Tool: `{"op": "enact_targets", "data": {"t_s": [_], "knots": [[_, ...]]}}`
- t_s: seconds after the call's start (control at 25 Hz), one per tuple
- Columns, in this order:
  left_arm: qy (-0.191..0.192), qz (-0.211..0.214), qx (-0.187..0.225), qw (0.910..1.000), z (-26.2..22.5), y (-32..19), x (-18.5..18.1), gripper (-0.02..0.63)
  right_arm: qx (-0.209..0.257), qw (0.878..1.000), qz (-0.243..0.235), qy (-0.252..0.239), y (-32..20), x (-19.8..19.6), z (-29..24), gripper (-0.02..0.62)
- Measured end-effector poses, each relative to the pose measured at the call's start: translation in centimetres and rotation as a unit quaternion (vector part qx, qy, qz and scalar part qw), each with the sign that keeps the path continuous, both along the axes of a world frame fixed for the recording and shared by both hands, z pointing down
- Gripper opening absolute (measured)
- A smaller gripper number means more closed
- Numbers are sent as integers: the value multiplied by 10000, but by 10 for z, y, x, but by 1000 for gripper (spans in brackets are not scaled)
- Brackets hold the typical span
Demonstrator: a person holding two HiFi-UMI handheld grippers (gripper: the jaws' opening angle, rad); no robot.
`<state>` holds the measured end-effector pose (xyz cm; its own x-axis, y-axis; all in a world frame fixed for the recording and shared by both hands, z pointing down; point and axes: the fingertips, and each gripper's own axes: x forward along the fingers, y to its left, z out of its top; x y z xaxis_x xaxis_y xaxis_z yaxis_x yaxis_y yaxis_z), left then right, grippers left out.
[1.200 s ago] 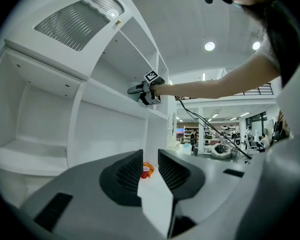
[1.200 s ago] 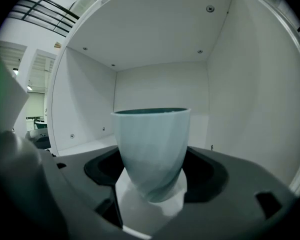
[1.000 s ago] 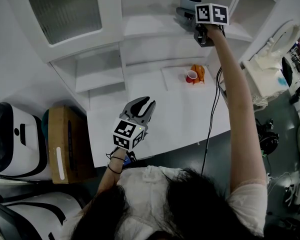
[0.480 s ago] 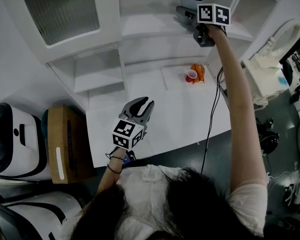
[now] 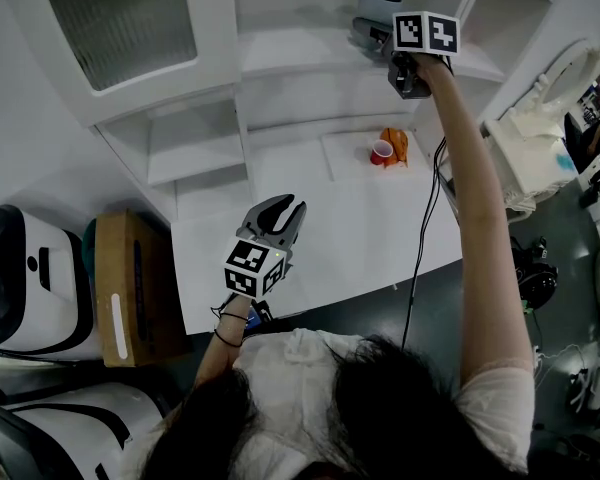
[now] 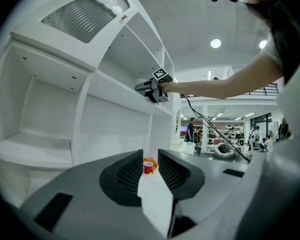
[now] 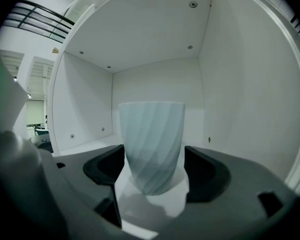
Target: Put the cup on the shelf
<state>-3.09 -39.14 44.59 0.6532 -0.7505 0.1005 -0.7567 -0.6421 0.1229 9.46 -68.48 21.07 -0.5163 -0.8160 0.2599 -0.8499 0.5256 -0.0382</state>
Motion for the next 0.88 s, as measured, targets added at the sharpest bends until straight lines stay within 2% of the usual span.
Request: {"op": "enact_targets", "data": {"t_s": [0.32,0.52,0.68,0.88], "knots": [[-13,-8,-3,10000,-2,10,5,91,258,9988,-144,-388,39,8,-7,347],[3,-4,50,10000,-7,21,11,91,637,9944,-513,-669,99,6,-1,347],[16,-6,69,10000,-9,32,17,91,913,9901,-789,-714,155,2,29,347],[14,9,17,10000,-8,52,28,91,939,9883,-1026,-634,218,1,80,345]]}}
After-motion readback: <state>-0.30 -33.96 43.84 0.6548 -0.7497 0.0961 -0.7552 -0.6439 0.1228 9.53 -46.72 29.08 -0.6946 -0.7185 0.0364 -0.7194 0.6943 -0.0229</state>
